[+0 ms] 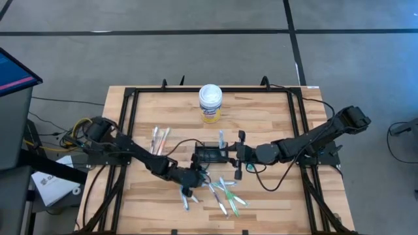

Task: Pick & Place toothbrushing station
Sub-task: Put the top blue mouthwash into the black mesh organizer

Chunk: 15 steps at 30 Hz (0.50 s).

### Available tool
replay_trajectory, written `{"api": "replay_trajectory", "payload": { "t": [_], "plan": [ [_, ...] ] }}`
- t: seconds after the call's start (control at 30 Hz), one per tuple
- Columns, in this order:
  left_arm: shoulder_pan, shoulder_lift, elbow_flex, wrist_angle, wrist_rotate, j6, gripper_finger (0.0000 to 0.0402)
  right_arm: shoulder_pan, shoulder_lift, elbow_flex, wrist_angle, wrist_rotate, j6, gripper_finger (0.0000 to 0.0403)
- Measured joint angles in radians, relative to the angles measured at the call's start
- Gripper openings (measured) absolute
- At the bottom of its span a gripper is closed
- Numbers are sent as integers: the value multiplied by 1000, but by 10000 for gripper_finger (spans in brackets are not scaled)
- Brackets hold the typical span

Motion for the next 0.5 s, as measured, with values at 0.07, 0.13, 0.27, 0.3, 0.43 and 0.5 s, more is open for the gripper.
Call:
{"api": "replay_trajectory", "payload": {
  "t": [0.07,0.13,0.27,0.3,0.43,0.5],
  "plan": [
    [0,27,14,-28,1,0,130,0,0,0,-2,0,0,107],
    [1,55,24,-26,-3,13,131,0,0,0,-2,0,0,107],
    [0,73,32,-32,-21,59,132,0,0,0,-3,0,0,107],
    [2,73,33,-32,-22,59,132,0,0,0,-3,0,0,107],
    [18,58,36,-37,-5,53,134,0,0,0,-3,0,0,107],
    [30,59,37,-33,23,53,136,0,0,0,-4,0,0,107]
  ]
}}
